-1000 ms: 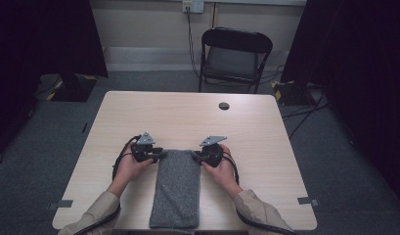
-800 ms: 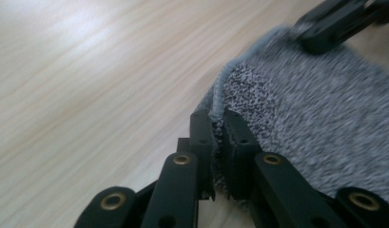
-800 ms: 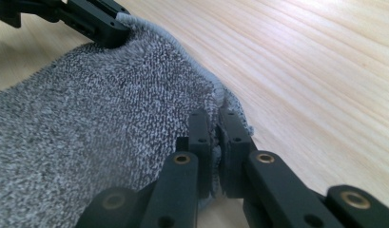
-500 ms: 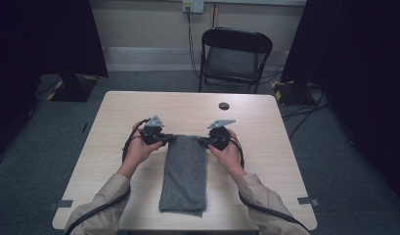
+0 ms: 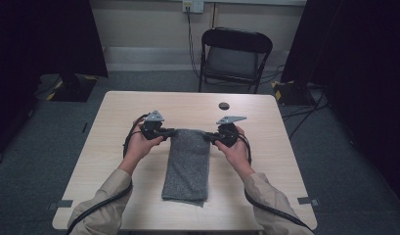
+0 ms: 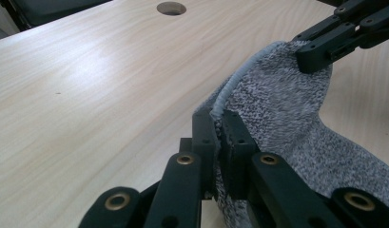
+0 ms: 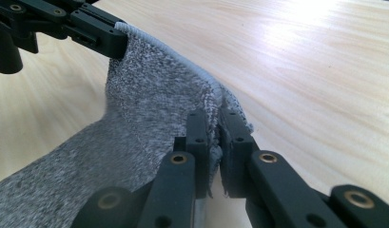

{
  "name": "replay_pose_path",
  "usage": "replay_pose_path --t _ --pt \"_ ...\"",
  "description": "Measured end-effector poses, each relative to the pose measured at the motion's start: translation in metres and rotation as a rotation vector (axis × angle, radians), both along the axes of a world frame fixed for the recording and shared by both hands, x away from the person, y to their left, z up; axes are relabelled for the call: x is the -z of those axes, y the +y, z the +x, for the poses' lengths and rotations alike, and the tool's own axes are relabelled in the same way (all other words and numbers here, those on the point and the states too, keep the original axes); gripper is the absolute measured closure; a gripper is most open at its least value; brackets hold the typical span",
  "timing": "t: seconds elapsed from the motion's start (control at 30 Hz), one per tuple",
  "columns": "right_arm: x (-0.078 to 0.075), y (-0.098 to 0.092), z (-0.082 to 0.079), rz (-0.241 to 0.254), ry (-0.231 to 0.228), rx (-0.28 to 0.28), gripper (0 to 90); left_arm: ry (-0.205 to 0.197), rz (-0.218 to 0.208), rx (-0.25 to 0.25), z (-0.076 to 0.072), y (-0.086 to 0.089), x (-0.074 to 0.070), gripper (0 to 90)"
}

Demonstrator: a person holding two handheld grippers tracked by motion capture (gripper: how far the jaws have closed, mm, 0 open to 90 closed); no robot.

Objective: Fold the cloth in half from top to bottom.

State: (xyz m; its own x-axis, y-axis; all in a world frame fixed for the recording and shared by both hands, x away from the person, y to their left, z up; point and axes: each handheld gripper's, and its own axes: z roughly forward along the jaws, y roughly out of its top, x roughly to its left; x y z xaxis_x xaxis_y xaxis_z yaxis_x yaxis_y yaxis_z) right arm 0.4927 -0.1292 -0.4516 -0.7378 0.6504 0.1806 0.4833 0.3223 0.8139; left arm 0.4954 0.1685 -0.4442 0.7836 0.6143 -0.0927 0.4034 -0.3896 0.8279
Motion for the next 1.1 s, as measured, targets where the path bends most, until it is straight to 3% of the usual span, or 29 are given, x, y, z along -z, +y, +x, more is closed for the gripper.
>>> replay_pose_path --t 0.07,0.27,0.73,1.1 --pt "0.001 -0.003 -0.005 0.021 0.0 -0.005 83.8 0.002 -0.001 0.008 -0.004 0.0 -0.001 85.9" --pt "0.004 -0.006 -0.019 0.023 -0.004 -0.044 82.8 -0.006 0.035 0.038 -0.018 0.0 -0.001 86.0" --pt "0.007 -0.004 -0.046 0.007 -0.012 -0.076 81.8 0.014 0.065 0.064 -0.041 0.002 0.006 86.2" --pt "0.017 -0.002 -0.066 -0.015 -0.001 -0.109 79.9 0.068 0.087 0.088 -0.062 0.003 0.021 86.3"
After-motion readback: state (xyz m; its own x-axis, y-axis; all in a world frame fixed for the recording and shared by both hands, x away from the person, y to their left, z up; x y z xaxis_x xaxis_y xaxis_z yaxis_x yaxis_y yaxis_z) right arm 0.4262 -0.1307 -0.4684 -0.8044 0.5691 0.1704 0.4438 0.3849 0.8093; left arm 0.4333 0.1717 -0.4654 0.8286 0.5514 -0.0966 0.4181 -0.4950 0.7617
